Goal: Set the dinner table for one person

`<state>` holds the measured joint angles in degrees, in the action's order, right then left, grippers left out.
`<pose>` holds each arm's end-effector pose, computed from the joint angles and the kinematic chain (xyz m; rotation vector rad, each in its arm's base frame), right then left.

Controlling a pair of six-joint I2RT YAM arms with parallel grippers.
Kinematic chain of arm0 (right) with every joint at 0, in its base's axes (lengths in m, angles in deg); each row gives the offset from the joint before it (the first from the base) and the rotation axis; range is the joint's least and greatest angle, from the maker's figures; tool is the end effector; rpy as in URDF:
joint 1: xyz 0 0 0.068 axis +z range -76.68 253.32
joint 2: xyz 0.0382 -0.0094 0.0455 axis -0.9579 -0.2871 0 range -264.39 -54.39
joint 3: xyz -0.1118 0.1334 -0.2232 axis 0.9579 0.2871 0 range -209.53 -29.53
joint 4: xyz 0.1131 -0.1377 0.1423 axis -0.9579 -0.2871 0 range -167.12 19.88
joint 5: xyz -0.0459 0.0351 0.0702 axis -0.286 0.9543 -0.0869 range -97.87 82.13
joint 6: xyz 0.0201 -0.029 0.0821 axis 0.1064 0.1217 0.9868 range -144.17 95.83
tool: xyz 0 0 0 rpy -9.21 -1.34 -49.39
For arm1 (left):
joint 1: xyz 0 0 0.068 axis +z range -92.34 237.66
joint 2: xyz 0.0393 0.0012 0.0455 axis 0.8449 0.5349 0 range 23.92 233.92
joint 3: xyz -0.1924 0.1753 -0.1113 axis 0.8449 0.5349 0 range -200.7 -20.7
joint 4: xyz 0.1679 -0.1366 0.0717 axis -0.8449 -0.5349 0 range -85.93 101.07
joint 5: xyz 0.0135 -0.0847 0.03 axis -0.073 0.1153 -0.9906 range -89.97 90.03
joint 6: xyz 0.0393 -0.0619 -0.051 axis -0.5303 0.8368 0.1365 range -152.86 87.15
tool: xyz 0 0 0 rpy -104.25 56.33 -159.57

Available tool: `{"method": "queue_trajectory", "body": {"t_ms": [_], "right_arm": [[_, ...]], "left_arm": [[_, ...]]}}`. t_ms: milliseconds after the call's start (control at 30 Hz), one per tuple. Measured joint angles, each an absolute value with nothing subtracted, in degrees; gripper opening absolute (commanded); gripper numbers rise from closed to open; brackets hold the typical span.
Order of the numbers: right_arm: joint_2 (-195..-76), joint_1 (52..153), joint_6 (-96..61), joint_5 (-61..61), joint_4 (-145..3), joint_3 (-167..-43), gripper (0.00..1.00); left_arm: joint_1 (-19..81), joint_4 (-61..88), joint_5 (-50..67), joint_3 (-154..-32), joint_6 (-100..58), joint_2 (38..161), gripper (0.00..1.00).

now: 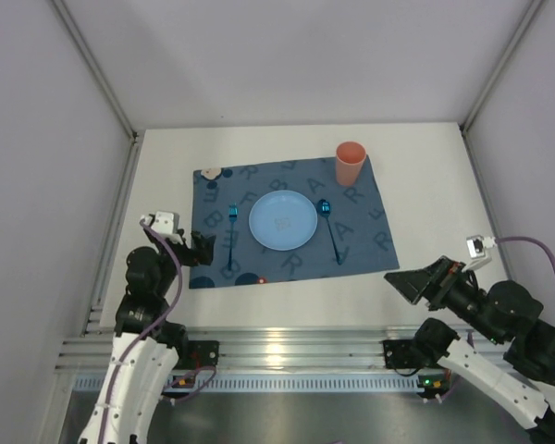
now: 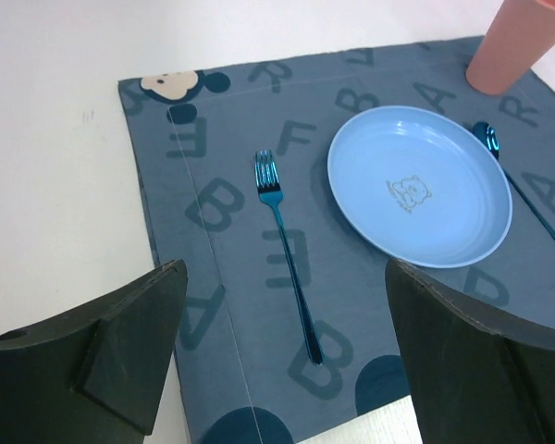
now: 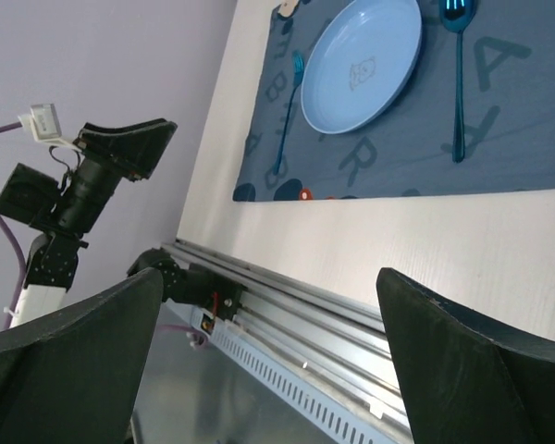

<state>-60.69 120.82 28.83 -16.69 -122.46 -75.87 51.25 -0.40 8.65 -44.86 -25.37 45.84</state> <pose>0.0209 0.0048 0.2915 0.2114 1.9154 1.0963 0.1203 -0.0255 0.2597 0.0952 1.7372 -0.3086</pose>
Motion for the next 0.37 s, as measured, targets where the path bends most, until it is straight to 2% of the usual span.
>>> {"method": "queue_trajectory", "body": {"t_ms": [267,367], "right_arm": [[-65.06,120.82,28.43,-20.34,-122.46,-75.87,1.0],[-67.23,120.82,27.95,-20.93,-122.33,-75.66,1.0]], "left_arm": [[51.25,8.17,8.06,-40.03,-27.16,51.26,0.95],[51.25,12.61,6.25,-38.59,-27.69,54.62,0.99]]}}
